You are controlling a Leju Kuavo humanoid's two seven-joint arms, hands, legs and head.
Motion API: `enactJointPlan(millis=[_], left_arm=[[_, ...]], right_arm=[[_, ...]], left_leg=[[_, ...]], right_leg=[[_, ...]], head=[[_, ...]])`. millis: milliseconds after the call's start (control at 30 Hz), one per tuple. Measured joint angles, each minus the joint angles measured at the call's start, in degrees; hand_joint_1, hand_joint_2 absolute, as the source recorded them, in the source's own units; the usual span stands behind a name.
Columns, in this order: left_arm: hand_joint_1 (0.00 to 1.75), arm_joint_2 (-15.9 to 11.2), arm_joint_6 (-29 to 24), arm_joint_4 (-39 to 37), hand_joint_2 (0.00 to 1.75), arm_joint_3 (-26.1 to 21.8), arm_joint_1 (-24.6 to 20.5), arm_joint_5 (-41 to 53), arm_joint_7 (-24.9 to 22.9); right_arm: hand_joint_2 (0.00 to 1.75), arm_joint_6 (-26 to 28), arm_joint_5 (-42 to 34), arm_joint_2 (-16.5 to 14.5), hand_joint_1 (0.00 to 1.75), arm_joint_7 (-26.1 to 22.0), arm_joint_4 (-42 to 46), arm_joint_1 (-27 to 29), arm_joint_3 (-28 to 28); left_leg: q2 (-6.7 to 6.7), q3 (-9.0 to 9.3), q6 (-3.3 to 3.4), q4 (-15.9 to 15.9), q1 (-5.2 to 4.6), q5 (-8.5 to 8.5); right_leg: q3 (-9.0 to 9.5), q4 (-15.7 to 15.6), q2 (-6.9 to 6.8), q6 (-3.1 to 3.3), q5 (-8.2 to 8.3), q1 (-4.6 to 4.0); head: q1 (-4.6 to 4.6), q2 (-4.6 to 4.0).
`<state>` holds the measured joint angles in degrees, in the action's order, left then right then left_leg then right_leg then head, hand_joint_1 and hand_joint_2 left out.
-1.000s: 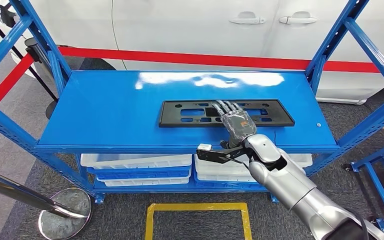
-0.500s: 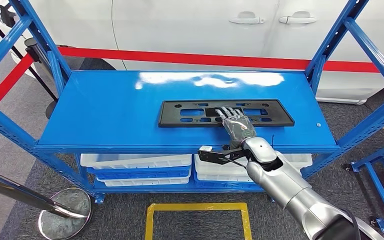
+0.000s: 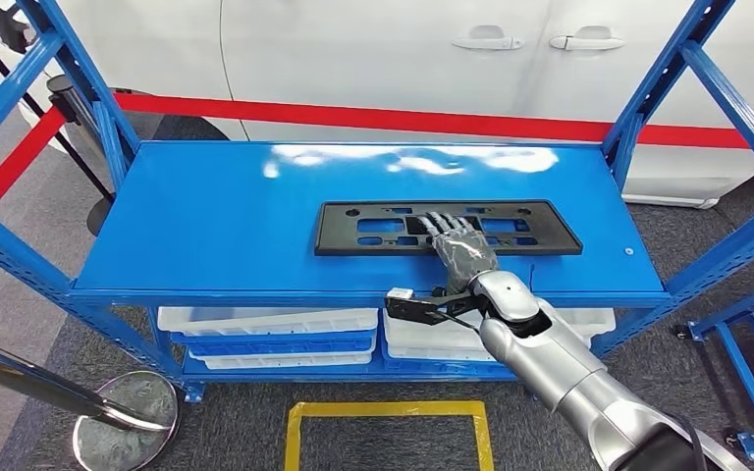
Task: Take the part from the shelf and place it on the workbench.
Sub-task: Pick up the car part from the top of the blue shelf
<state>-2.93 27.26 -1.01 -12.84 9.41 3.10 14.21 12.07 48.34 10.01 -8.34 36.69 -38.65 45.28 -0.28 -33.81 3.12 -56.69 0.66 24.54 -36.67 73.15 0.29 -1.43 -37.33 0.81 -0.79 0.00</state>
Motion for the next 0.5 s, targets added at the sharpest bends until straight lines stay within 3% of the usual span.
enactJointPlan(millis=[33, 100, 167, 233, 333, 400, 467, 500], left_arm=[[0.0, 0.0, 0.0, 0.0, 0.0, 0.0, 0.0, 0.0, 0.0], [0.0, 0.0, 0.0, 0.0, 0.0, 0.0, 0.1, 0.0, 0.1], [0.0, -0.1, 0.0, 0.0, 0.0, 0.0, 0.3, 0.0, 0.1], [0.0, -0.2, 0.0, 0.0, 0.0, 0.1, 0.4, 0.0, 0.2], [0.0, -0.1, -0.2, 0.0, 0.0, 0.1, 0.3, 0.0, -0.1], [0.0, -0.1, -0.4, 0.0, 0.0, 0.1, 0.2, -0.1, -0.3], [0.0, -0.1, -0.5, 0.0, 0.0, 0.1, 0.2, -0.3, -0.3], [0.0, -0.1, -0.5, 0.0, 0.0, 0.1, 0.2, -0.4, -0.3]], right_arm=[[1.75, 0.0, 0.0, 0.0, 0.0, 0.0, 0.0, 0.1, 0.0], [1.75, 0.1, 0.0, 0.0, 0.0, 0.0, 0.0, 0.2, 0.0], [1.75, 0.1, 0.0, 0.1, 0.0, 0.0, -0.1, 0.2, 0.0], [1.75, 0.2, 0.0, 0.1, 0.0, 0.0, -0.1, 0.1, 0.0], [1.75, 0.1, 0.0, -0.1, 0.0, -0.1, -0.1, -0.3, -0.1], [1.75, -0.2, -0.2, -0.2, 0.0, -0.1, -0.1, -0.5, -0.1], [1.75, -0.6, -0.7, -0.3, 0.0, -0.4, 0.0, -0.5, -0.3], [1.75, -0.8, -1.1, -0.3, 0.0, -0.5, 0.0, -0.5, -0.5]], left_leg=[[-0.04, 0.26, -0.22, -0.2, 0.1, 0.31], [-0.09, 1.01, -0.87, -0.7, 0.35, 1.17], [-0.14, 1.33, -1.65, -1.2, 0.34, 1.84], [-0.16, 1.29, -2.38, -1.3, 0.21, 1.99], [-0.05, 1.1, -3.36, -2.2, 0.46, 2.85], [0.01, -1.36, -3.7, -7.4, 0.54, 5.4], [0.01, -5.69, -3.77, -15.3, 0.51, 8.22], [0.01, -7.27, -3.66, -17.7, 0.49, 8.4]], right_leg=[[-0.31, -0.8, -0.02, -0.18, 1.71, 0.27], [1.97, -7.7, -0.14, -0.46, 6.95, 0.67], [4.08, -13.3, -0.19, -0.34, 9.62, 0.52], [4.18, -14.2, -0.09, 0.35, 9.46, 0.13], [4.64, -14.7, -0.01, 1.77, 9.45, 0.19], [5.21, -14.9, -0.15, 2.48, 9.3, 0.18], [5.53, -15.0, -0.22, 2.97, 8.97, -0.15], [5.77, -14.9, -0.19, 3.16, 8.76, -0.35]], head=[[0.01, 0.0], [0.02, 0.0], [0.05, -0.01], [0.03, -0.01], [-0.03, 0.0], [-0.05, 0.0], [-0.04, 0.0], [-0.04, 0.0]])
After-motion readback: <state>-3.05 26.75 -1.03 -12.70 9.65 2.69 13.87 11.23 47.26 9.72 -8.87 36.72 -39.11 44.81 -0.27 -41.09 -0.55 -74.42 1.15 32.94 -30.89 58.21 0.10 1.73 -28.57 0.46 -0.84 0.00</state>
